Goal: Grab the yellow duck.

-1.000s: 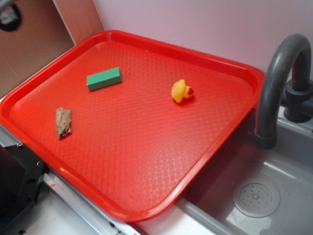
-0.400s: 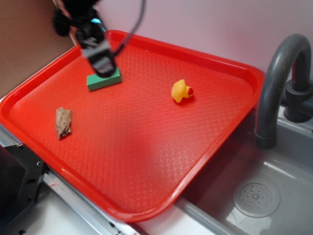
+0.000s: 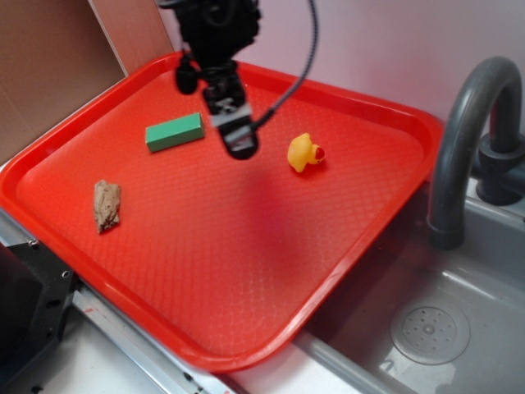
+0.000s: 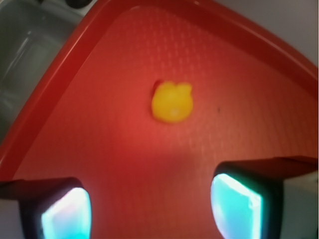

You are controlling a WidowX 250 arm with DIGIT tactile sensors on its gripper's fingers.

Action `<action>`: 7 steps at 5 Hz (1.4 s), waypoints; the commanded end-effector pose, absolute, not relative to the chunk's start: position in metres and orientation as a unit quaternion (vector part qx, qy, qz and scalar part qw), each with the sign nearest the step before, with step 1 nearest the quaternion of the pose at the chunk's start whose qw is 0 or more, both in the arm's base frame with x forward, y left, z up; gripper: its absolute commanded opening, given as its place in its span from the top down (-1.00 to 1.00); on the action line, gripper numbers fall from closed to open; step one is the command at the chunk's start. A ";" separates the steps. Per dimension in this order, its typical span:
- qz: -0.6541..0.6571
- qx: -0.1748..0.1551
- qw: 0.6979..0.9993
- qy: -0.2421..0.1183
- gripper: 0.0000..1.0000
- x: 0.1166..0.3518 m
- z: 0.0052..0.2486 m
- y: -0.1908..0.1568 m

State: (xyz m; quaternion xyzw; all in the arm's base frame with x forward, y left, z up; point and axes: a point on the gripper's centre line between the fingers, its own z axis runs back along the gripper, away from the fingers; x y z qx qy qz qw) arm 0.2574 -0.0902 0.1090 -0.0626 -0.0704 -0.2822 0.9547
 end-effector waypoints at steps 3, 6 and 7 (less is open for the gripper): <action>-0.315 -0.040 0.946 -0.065 -1.00 0.304 0.085 -0.115; -0.304 -0.014 0.952 -0.018 -1.00 0.307 0.051 -0.110; -0.297 -0.014 0.954 -0.019 1.00 0.306 0.051 -0.111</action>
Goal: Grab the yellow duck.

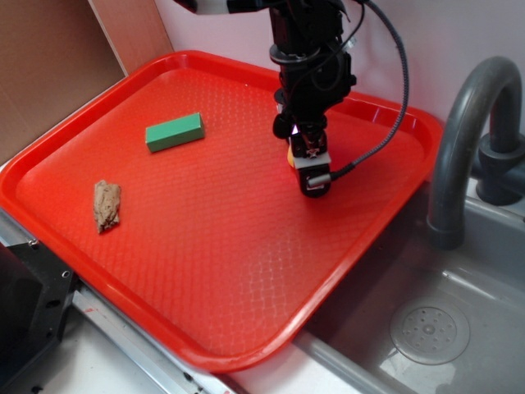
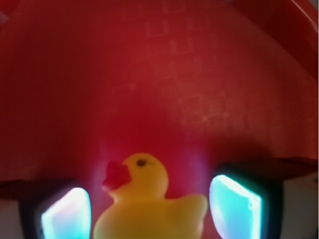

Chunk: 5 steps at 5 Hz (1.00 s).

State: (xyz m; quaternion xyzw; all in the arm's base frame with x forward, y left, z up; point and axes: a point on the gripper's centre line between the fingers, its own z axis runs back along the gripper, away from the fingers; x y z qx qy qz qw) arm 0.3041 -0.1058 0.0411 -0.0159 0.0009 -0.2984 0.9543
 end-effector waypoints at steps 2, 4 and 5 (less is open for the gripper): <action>-0.288 -0.016 0.957 -0.036 1.00 0.296 0.069 -0.108; -0.088 0.014 0.994 -0.069 1.00 0.254 0.167 -0.072; -0.031 -0.012 0.995 -0.093 1.00 0.215 0.209 -0.047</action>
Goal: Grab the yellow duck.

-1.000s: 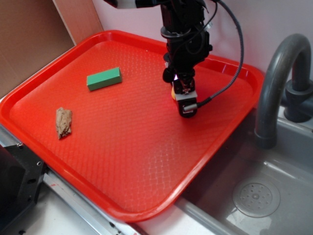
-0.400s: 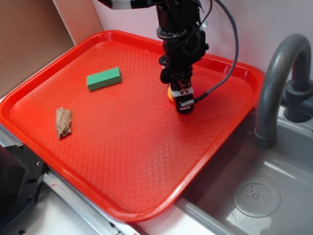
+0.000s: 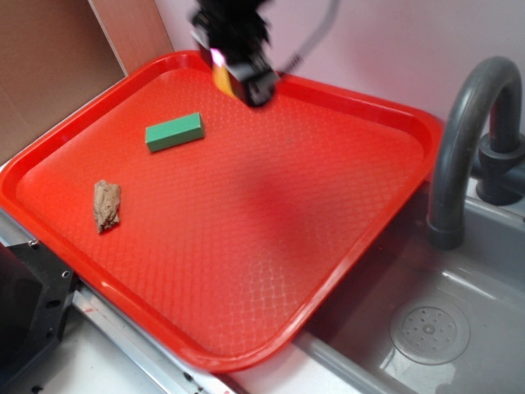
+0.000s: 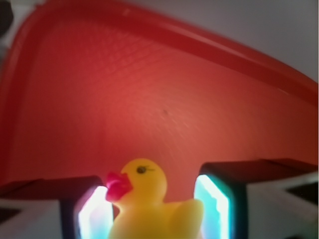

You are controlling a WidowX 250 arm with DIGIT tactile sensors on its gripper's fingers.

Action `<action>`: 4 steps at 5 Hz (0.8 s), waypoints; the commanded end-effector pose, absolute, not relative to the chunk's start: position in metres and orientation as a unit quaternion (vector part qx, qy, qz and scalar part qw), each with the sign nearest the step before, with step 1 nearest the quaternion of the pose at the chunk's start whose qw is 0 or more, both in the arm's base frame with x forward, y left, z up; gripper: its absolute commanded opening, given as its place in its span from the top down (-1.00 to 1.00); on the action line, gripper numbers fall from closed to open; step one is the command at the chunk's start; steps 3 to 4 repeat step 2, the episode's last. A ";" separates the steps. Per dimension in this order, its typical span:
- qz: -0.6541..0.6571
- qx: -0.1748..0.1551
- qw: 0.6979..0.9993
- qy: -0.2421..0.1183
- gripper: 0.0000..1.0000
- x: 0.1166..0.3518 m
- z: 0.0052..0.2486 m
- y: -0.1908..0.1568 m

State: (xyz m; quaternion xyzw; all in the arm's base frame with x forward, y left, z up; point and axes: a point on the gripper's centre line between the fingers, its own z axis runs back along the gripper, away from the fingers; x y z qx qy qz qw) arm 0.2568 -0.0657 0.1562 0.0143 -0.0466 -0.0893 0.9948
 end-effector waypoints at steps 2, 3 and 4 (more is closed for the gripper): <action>-0.048 -0.067 0.996 -0.046 1.00 0.200 0.230 -0.023; -0.048 -0.067 0.996 -0.046 1.00 0.200 0.230 -0.023; -0.048 -0.067 0.996 -0.046 1.00 0.200 0.230 -0.023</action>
